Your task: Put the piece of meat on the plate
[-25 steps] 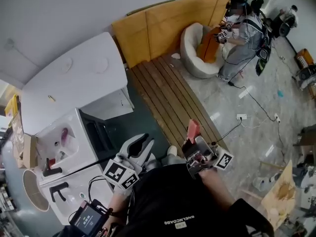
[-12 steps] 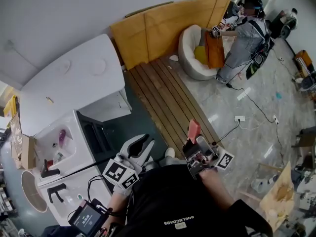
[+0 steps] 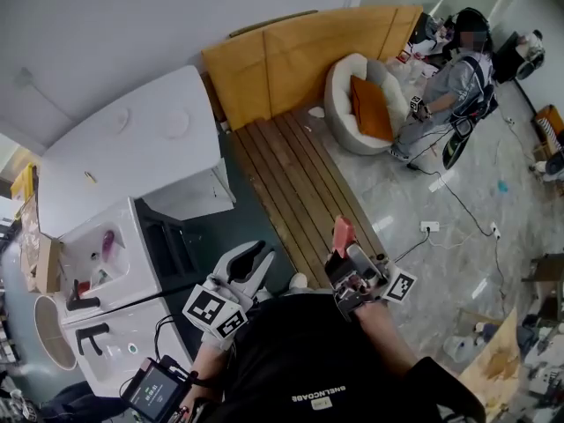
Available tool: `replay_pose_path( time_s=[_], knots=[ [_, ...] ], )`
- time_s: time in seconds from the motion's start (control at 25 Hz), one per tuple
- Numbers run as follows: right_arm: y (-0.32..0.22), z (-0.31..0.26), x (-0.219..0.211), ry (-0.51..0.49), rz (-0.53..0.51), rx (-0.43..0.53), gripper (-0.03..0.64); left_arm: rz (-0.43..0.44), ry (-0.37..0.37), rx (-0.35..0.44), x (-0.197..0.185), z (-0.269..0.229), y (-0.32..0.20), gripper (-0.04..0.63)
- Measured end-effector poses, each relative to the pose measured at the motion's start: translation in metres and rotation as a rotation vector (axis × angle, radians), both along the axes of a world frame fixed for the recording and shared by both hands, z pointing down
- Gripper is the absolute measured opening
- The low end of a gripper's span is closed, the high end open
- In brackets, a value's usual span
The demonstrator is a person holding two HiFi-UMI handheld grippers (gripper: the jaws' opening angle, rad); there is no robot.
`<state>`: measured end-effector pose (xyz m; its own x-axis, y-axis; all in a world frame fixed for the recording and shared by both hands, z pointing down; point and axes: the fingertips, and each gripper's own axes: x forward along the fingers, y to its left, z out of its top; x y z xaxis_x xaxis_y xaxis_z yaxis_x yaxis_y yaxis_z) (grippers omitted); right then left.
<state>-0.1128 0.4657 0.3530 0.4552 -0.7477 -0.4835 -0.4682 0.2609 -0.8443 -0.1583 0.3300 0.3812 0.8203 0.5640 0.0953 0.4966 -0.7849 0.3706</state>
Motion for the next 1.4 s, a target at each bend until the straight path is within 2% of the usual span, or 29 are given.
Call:
replay_pose_path(
  time_s=[0.24, 0.4, 0.8, 1.16, 1.4],
  knots=[
    [0.020, 0.006, 0.012, 0.001, -0.047, -0.001, 0.308, -0.041, 0.012, 0.021, 0.008, 0.000, 0.021, 0.103],
    [0.029, 0.013, 0.014, -0.002, -0.061, -0.011, 0.308, -0.065, 0.015, 0.009, 0.012, 0.003, 0.027, 0.103],
    [0.047, 0.031, 0.025, -0.013, -0.010, -0.038, 0.308, -0.002, 0.018, 0.004, 0.033, 0.010, 0.040, 0.100],
    [0.021, 0.025, 0.047, -0.027, 0.034, -0.025, 0.308, 0.038, 0.009, -0.003, 0.063, 0.014, 0.013, 0.101],
    [-0.010, 0.025, 0.071, -0.036, 0.051, -0.015, 0.308, 0.047, -0.002, -0.007, 0.087, 0.015, -0.024, 0.101]
  ],
)
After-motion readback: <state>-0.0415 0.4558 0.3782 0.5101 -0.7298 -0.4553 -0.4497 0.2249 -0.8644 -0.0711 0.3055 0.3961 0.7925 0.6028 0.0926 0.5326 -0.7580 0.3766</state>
